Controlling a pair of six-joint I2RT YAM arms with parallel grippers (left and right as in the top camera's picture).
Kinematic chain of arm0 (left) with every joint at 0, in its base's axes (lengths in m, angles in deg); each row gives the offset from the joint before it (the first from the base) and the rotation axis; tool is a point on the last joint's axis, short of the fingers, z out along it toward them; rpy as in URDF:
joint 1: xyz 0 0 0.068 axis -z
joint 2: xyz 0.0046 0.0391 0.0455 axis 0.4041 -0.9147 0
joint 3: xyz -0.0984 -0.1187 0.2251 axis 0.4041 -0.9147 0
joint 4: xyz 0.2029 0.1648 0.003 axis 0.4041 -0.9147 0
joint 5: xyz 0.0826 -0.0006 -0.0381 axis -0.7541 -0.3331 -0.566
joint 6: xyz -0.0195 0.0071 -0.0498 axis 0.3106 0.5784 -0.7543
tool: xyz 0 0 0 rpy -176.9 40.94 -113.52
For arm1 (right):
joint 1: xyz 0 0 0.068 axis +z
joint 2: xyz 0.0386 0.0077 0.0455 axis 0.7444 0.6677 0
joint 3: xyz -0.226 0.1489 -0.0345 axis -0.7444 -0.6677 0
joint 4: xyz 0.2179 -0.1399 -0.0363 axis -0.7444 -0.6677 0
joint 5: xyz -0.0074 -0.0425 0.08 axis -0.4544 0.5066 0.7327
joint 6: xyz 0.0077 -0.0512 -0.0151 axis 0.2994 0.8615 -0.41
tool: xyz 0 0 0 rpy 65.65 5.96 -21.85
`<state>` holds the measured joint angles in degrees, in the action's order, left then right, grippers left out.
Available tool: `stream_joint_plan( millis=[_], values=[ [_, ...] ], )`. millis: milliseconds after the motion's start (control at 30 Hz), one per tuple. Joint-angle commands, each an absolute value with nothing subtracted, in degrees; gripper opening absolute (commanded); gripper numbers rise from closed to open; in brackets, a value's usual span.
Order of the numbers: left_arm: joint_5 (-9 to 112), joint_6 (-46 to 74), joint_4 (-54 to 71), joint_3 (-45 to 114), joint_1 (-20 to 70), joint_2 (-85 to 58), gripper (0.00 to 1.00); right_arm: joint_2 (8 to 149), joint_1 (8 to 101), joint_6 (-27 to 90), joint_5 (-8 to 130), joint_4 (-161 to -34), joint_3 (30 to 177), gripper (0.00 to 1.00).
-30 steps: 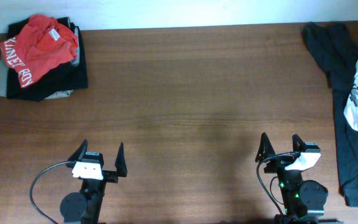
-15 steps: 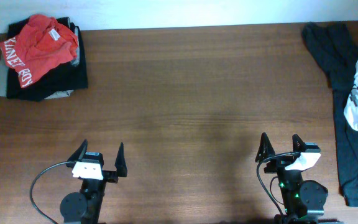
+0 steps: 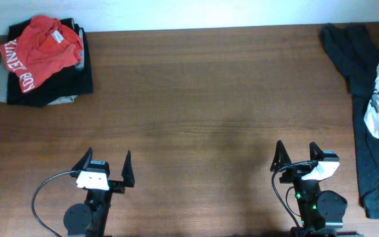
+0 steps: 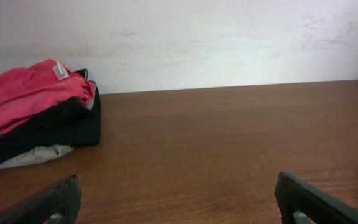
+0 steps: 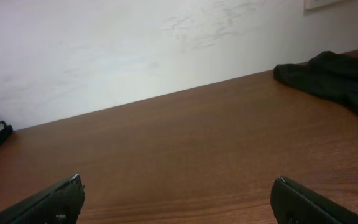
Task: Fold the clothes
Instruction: 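Move the right gripper toward the clothes pile at the right edge, then lower the right gripper onto the white T-shirt and pinch its fabric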
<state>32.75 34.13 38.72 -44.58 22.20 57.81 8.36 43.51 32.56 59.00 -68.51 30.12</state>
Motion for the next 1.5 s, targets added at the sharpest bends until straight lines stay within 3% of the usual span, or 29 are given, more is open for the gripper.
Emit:
stream_joint_plan(
  millis=[0, 100, 200, 433, 633, 767, 933, 1267, 1467],
  values=[
    [32.5, 33.6, 38.6, -44.9, 22.2, 58.2, 1.00, 7.7, 44.0, 29.7, 60.4, -67.2, 29.9, 0.99],
    [32.5, 33.6, 38.6, -44.9, 22.2, 58.1, 0.99, 7.7, 44.0, 12.9, 73.9, -65.4, 29.9, 0.99],
    [32.5, 33.6, 38.6, -44.9, 22.2, 58.2, 1.00, 7.7, 44.0, 3.3, 75.8, -64.1, 29.9, 0.99],
    [32.5, 33.6, 38.6, -44.9, 22.2, 58.2, 1.00, 7.7, 44.0, 4.6, 77.9, -51.2, 30.9, 0.99],
    [32.5, 33.6, 38.6, -44.9, 22.2, 58.2, 1.00, 12.8, 43.9, 18.9, 63.6, -59.1, 43.5, 0.99],
    [32.5, 33.6, 38.6, -44.9, 22.2, 58.2, 1.00, 27.2, 43.9, 31.4, 49.0, -69.7, 59.1, 0.99],
    [32.5, 33.6, 38.6, -44.9, 22.2, 58.2, 0.99, 54.5, 42.0, 33.4, 35.8, -83.9, 83.1, 0.99],
    [32.5, 33.6, 38.6, -44.9, 22.2, 58.2, 0.99, 93.6, 23.4, 35.0, 35.9, -107.6, 120.3, 0.99],
    [32.5, 33.6, 38.6, -44.9, 22.2, 58.2, 1.00, 104.2, 13.0, 41.7, 47.0, -103.3, 122.9, 0.98]
  ],
)
